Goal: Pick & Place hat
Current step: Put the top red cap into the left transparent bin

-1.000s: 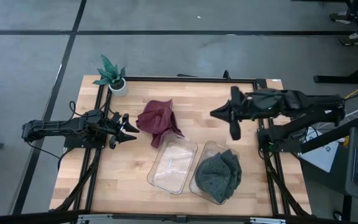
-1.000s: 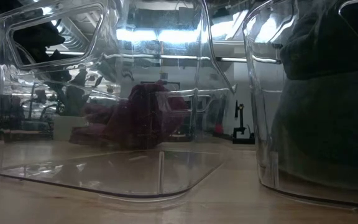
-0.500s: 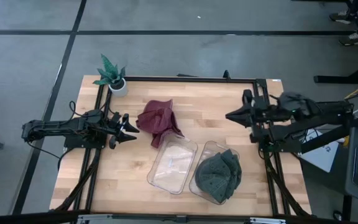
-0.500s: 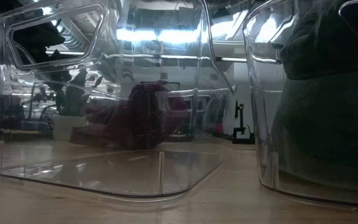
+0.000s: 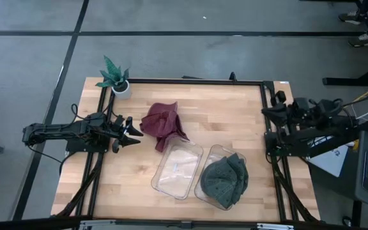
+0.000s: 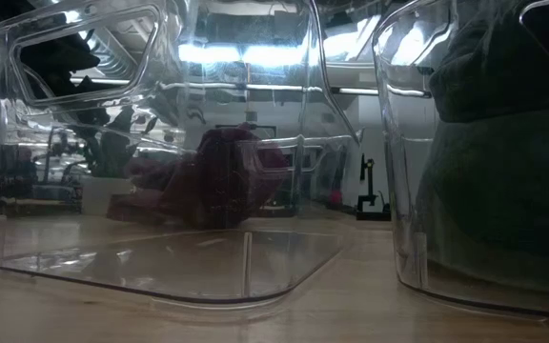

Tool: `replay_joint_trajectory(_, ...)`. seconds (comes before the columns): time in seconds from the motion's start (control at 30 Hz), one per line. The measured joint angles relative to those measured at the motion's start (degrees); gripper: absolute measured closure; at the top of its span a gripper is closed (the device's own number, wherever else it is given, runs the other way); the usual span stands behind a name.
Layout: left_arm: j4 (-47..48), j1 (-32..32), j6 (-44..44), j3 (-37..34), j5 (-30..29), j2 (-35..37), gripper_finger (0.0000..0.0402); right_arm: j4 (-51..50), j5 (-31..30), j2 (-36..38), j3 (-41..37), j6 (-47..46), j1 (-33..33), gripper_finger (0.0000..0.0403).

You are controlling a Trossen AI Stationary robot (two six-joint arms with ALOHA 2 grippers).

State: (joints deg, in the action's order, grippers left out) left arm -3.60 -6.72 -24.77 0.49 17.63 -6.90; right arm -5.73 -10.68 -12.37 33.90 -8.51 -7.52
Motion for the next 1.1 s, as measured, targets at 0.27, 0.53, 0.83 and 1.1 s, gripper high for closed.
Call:
replay_joint_trajectory(0.27, 0.0, 0.0, 0.0, 0.0, 0.0, 0.0, 0.0217, 5.0, -10.6, 12.0, -10.0, -1.4, 0.3, 0.0377)
replay_joint_trajectory(0.53, -0.1, 0.0, 0.0, 0.0, 0.0, 0.0, 0.0217, 7.0, -6.7, 12.1, -12.1, 1.9, 0.3, 0.0377)
replay_joint_trajectory(0.83, 0.0, 0.0, 0.0, 0.0, 0.0, 0.0, 0.0217, 1.9, -14.7, 12.1, -11.9, 9.0, 0.3, 0.0377)
replay_joint_trajectory(1.1, 0.0, 0.0, 0.0, 0.0, 0.0, 0.0, 0.0217, 11.7, -8.8, 12.2, -22.3, 5.0, 0.3, 0.0377)
